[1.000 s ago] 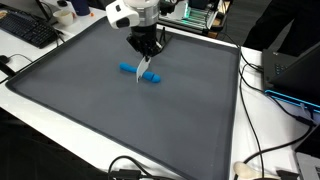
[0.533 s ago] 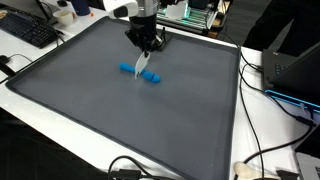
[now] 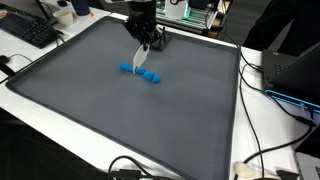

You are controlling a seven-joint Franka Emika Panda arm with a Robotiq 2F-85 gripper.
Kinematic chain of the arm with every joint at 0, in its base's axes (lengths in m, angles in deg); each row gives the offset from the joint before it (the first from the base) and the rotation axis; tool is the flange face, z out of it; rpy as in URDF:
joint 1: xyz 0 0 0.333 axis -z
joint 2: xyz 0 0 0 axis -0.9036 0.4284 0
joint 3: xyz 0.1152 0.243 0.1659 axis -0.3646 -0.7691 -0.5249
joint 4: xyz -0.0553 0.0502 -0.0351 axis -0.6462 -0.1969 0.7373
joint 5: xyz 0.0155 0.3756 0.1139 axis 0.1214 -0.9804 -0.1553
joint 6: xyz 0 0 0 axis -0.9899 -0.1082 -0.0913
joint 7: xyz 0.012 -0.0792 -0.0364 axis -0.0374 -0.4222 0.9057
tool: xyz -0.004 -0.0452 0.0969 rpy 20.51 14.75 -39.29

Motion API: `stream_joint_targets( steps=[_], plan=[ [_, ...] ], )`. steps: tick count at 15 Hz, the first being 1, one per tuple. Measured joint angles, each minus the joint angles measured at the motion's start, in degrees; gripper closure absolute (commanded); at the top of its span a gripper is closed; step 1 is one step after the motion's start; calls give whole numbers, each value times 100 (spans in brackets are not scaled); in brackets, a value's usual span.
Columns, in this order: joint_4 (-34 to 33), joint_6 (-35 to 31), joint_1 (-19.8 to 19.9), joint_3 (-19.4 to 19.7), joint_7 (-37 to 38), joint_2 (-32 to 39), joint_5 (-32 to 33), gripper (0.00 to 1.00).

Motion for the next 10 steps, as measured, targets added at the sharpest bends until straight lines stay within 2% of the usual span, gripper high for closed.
stream_joint_targets(
  steps=[10],
  plan=[
    [6, -2, 25, 3, 0, 0, 1, 99]
  ],
)
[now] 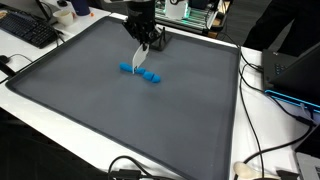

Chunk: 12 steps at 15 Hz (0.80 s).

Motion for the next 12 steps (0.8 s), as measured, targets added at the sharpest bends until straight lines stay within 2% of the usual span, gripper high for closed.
stream_joint_targets(
  steps=[12],
  plan=[
    [-18, -216, 235, 3, -324, 171, 0, 99]
  ],
)
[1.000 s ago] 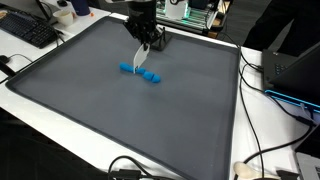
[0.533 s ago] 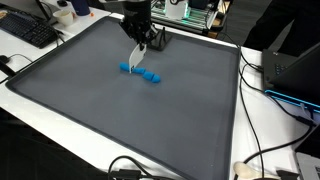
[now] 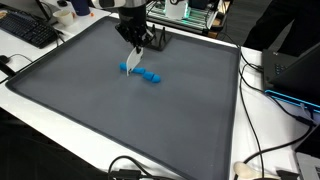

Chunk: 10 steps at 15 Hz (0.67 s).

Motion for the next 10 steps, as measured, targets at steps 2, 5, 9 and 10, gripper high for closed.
stream_joint_targets(
  steps=[2, 5, 9, 10],
  plan=[
    [0, -69, 22, 0, -42, 39, 0, 99],
    [0, -157, 46, 1, -114, 94, 0, 99],
    [0, -275, 81, 1, -157, 154, 0, 99],
    [0, -287, 89, 1, -167, 164, 0, 99]
  ],
)
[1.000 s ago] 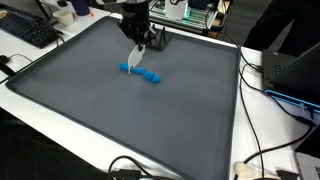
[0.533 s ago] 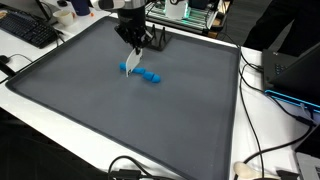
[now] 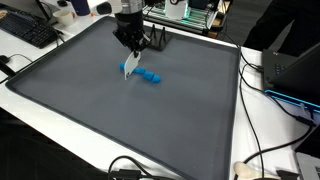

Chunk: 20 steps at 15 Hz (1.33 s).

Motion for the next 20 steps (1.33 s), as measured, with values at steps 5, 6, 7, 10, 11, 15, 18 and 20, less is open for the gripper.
stream_joint_targets(
  steps=[5, 6, 7, 10, 11, 15, 18, 20],
  plan=[
    [0, -94, 32, 2, -82, 75, 0, 99],
    [0, -120, 38, 2, -95, 90, 0, 99],
    [0, -153, 43, 2, -105, 108, 0, 99],
    [0, -217, 52, 7, -156, 146, 0, 99],
    [-2, -218, 52, 11, -169, 155, 0, 99],
    [-19, -218, 70, 14, -189, 213, 0, 99],
    [-33, -218, 86, 17, -191, 253, 0, 99],
    [-47, -208, 100, 18, -191, 267, -1, 99]
  ],
)
